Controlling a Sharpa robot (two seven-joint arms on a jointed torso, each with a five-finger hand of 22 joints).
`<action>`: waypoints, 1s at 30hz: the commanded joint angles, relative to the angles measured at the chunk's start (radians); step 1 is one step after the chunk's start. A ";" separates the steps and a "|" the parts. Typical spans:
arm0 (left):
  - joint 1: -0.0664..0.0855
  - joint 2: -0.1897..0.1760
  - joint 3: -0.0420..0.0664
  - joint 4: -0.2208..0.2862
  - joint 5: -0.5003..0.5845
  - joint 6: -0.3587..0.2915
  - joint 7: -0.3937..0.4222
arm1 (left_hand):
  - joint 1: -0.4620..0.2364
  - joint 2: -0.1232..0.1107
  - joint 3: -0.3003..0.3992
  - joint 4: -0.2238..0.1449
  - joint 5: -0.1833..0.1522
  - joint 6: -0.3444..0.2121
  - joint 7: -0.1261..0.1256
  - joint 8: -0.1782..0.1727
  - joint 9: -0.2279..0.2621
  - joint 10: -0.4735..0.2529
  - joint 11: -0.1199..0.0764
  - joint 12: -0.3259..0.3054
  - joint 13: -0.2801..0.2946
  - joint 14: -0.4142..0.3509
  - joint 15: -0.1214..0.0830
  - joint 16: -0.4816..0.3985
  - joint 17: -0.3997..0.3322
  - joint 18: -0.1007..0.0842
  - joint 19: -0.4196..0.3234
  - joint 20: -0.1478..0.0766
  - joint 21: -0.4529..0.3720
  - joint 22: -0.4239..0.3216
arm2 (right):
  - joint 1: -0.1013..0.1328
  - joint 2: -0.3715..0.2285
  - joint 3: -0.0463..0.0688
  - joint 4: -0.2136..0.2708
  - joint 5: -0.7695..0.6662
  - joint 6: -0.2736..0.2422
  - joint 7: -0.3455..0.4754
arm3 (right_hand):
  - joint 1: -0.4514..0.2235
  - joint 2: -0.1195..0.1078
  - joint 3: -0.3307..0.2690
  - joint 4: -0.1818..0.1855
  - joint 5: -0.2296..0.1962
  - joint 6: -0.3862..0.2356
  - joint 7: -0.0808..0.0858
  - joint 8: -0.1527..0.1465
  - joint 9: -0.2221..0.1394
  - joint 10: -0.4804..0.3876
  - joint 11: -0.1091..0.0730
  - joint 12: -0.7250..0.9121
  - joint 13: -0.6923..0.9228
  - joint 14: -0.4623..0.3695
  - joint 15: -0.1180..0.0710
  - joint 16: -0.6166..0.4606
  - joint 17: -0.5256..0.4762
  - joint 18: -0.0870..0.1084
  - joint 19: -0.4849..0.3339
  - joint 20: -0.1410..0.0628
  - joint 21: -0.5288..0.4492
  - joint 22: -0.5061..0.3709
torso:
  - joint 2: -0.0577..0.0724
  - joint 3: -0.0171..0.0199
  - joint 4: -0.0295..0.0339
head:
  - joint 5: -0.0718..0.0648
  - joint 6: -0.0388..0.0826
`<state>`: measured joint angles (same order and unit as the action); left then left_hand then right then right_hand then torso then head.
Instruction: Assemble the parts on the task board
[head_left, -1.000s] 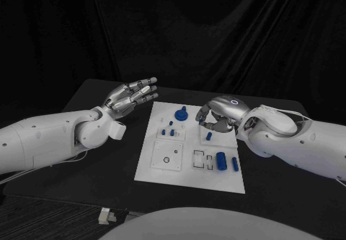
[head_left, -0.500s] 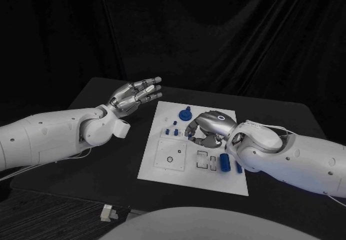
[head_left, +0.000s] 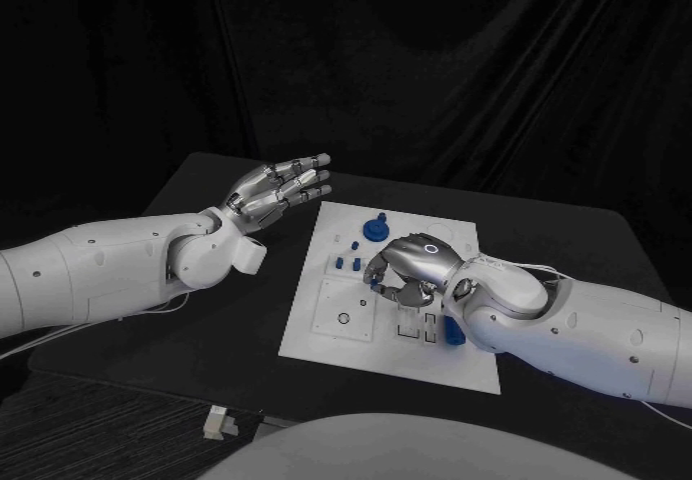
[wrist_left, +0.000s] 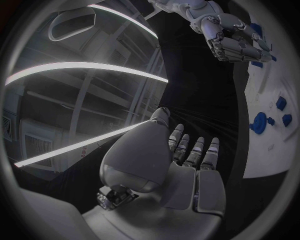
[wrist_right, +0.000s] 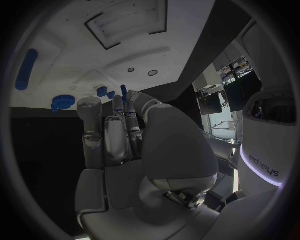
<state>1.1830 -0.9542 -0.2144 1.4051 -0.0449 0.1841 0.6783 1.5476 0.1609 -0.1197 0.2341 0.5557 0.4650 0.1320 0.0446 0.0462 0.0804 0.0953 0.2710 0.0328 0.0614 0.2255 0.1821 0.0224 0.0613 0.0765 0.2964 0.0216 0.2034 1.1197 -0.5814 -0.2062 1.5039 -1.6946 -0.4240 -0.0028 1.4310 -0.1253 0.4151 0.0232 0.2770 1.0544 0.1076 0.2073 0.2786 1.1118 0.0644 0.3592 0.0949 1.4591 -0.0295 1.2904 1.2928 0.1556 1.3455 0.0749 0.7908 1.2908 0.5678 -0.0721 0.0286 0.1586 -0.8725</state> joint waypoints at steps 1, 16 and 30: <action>-0.001 0.002 0.001 0.001 0.001 0.004 0.123 | 0.014 -0.008 -0.004 -0.017 0.015 0.008 -0.003 0.012 0.003 -0.001 0.007 0.016 0.007 0.007 0.008 0.014 0.010 0.004 0.010 -0.001 0.014 0.014 | -0.008 0.009 0.000 -0.009 -0.022 -0.011 -0.020 | 0.035 0.026 0.035 -0.013 0.012 0.031 0.003 0.019 0.029 0.044 -0.020 -0.001 0.010 0.035 -0.002 0.025 0.022 -0.028 0.009 -0.002 0.027 0.114 | -0.001 -0.0001 0.0006 | 0.001 0.000; -0.001 0.005 0.001 -0.002 0.001 0.000 0.116 | 0.013 -0.007 -0.002 -0.017 0.016 0.011 -0.001 0.013 0.003 0.000 0.010 0.017 0.007 0.008 0.011 0.017 0.010 0.001 -0.002 -0.001 0.008 -0.014 | -0.021 0.037 0.000 -0.025 -0.022 -0.031 -0.021 | 0.035 0.024 0.035 -0.014 0.010 0.034 0.003 0.018 0.029 0.048 -0.020 -0.003 0.010 0.036 -0.002 0.027 0.024 -0.028 0.011 -0.003 0.031 0.114 | 0.000 -0.0002 -0.0008 | 0.004 0.000; -0.003 0.010 0.001 -0.009 0.001 0.004 0.107 | 0.013 -0.007 -0.002 -0.017 0.015 0.010 0.000 0.012 0.003 -0.001 0.010 0.017 0.007 0.008 0.012 0.018 0.011 0.001 -0.003 -0.001 0.008 -0.015 | -0.039 0.050 0.001 -0.039 -0.022 -0.038 -0.019 | 0.034 0.024 0.035 -0.015 0.007 0.037 0.002 0.017 0.029 0.051 -0.021 -0.005 0.010 0.038 -0.003 0.029 0.026 -0.029 0.013 -0.003 0.035 0.115 | -0.001 -0.0002 -0.0005 | 0.005 0.000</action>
<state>1.1821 -0.9462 -0.2144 1.3956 -0.0452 0.1835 0.6784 1.5476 0.1609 -0.1197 0.2341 0.5557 0.4651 0.1320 0.0446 0.0462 0.0805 0.0955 0.2711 0.0329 0.0616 0.2257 0.1821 0.0225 0.0613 0.0760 0.2966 0.0216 0.1985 1.0837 -0.5320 -0.2062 1.4659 -1.7095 -0.4403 -0.0050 1.4311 -0.1254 0.4151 0.0231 0.2770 1.0582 0.1041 0.2072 0.2786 1.1148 0.0635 0.3591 0.0949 1.4592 -0.0295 1.2906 1.2928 0.1556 1.3491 0.0714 0.8062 1.2908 0.5666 -0.0722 0.0280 0.1639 -0.8725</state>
